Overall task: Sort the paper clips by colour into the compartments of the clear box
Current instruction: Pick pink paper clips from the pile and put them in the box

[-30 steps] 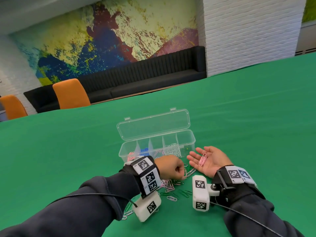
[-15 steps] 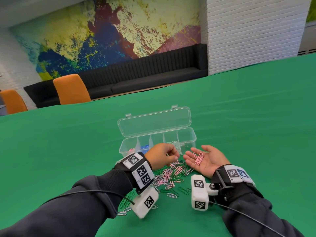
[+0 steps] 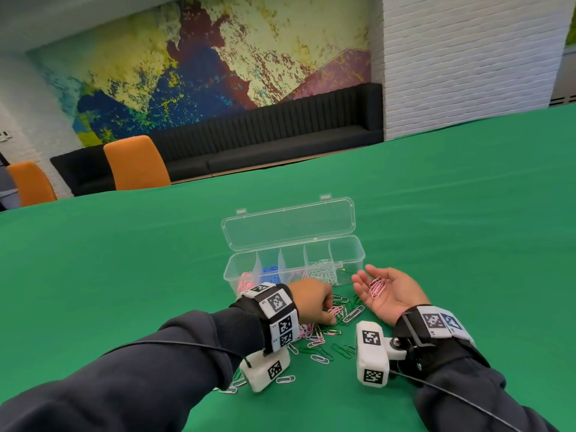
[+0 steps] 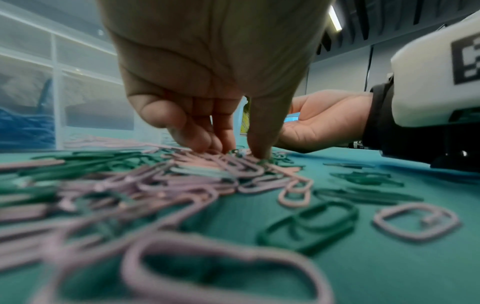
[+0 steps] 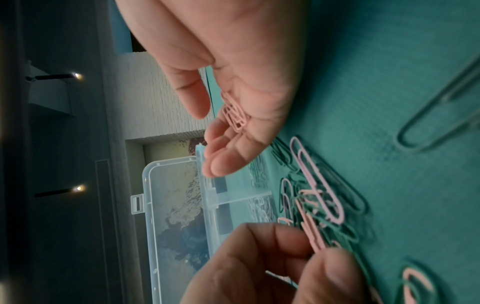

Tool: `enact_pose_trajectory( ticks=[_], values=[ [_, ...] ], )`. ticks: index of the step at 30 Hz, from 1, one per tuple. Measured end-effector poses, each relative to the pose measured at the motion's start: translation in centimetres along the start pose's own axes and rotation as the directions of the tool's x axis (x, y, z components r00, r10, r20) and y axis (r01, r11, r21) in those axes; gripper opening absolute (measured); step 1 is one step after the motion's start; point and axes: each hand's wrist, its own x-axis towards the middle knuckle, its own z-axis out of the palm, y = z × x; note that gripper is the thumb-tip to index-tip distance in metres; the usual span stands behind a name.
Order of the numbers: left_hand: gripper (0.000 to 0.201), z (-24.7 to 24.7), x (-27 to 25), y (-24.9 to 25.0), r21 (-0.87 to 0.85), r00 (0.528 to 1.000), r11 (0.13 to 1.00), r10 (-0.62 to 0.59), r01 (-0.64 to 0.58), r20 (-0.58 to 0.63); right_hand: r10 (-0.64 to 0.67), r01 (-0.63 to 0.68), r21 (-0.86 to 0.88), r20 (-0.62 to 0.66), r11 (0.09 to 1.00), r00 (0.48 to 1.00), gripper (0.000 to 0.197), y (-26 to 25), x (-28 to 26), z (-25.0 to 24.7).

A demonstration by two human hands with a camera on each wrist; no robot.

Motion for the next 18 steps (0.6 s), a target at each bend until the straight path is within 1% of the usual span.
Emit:
enact_pose_trajectory(
  ticks=[4, 8, 10, 12, 15, 17, 18],
  values=[
    [0.018, 0.1, 0.5, 0.5, 0.005, 1.000, 1.000, -0.015, 0.016, -0.017, -0.003, 0.003, -0.002, 0.005, 1.000, 1.000, 0.024, -0.1, 0.1, -0.2],
    [0.017, 0.1, 0.5, 0.6, 0.039, 0.999, 0.999, -0.019, 0.020, -0.040, -0.005, 0.005, -0.010, 0.000, 1.000, 1.000, 0.024, 0.0, 0.3, -0.3],
    [0.017, 0.0, 0.6, 0.4, 0.022, 0.999, 1.000, -0.018, 0.019, -0.045, -0.004, 0.004, -0.021, -0.003, 1.000, 1.000, 0.024, -0.1, 0.4, -0.3],
    [0.017, -0.2, 0.6, 0.2, -0.044, 0.998, 0.999, -0.017, 0.014, -0.063, 0.001, -0.002, -0.043, -0.005, 0.999, 1.000, 0.024, -0.1, 0.3, -0.3],
    [0.015, -0.8, 0.5, 0.0, -0.201, 0.992, 0.980, -0.036, 0.012, -0.120, 0.022, -0.021, -0.083, 0.001, 0.996, 1.000, 0.023, 0.0, 0.3, -0.3],
    [0.007, -1.4, 0.3, -0.2, -0.342, 0.988, 0.940, -0.061, 0.009, -0.143, 0.037, -0.037, -0.101, 0.005, 0.994, 0.999, 0.025, 0.2, 0.4, -0.2],
    [0.006, -1.7, 0.2, -0.3, -0.411, 0.987, 0.912, -0.070, 0.003, -0.147, 0.044, -0.043, -0.106, 0.008, 0.993, 0.999, 0.026, 0.2, 0.3, -0.2]
  ],
)
